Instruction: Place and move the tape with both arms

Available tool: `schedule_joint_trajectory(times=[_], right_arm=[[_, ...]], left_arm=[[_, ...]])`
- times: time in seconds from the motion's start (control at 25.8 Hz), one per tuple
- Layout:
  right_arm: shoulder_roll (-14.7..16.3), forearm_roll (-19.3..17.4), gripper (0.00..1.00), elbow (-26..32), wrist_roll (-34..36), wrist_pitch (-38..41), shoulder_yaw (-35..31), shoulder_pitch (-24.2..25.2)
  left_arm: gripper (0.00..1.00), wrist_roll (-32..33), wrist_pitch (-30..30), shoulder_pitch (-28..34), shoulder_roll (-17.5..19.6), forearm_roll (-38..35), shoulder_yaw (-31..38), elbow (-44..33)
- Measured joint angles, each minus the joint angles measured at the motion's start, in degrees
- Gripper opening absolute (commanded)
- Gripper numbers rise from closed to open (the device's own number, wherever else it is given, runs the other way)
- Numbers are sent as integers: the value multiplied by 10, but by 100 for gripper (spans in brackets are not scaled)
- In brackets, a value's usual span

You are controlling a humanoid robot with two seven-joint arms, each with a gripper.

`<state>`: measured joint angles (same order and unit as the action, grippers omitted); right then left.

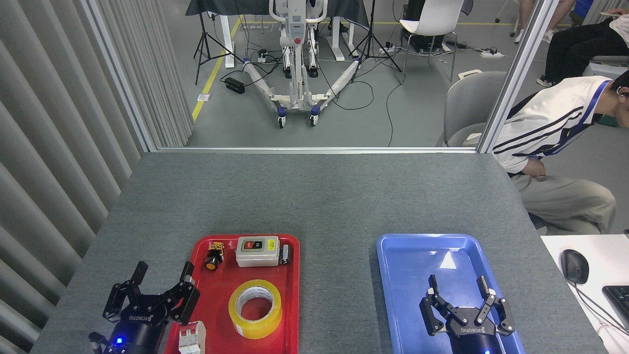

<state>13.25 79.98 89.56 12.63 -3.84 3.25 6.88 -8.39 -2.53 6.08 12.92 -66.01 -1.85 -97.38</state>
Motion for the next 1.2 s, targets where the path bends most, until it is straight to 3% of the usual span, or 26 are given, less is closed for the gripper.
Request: schedule_joint_trajectory(times=[0.97,1.09,1.2], right_arm=[[0,0,100,1,-3,1,0,1],[0,0,100,1,-3,1,0,1],[0,0,100,1,-3,1,0,1]], left_arm=[[100,9,5,0,-4,3,2,-5],[100,64,7,-10,-1,15,2,-8],[100,206,4,-32,1,24,1,-13]])
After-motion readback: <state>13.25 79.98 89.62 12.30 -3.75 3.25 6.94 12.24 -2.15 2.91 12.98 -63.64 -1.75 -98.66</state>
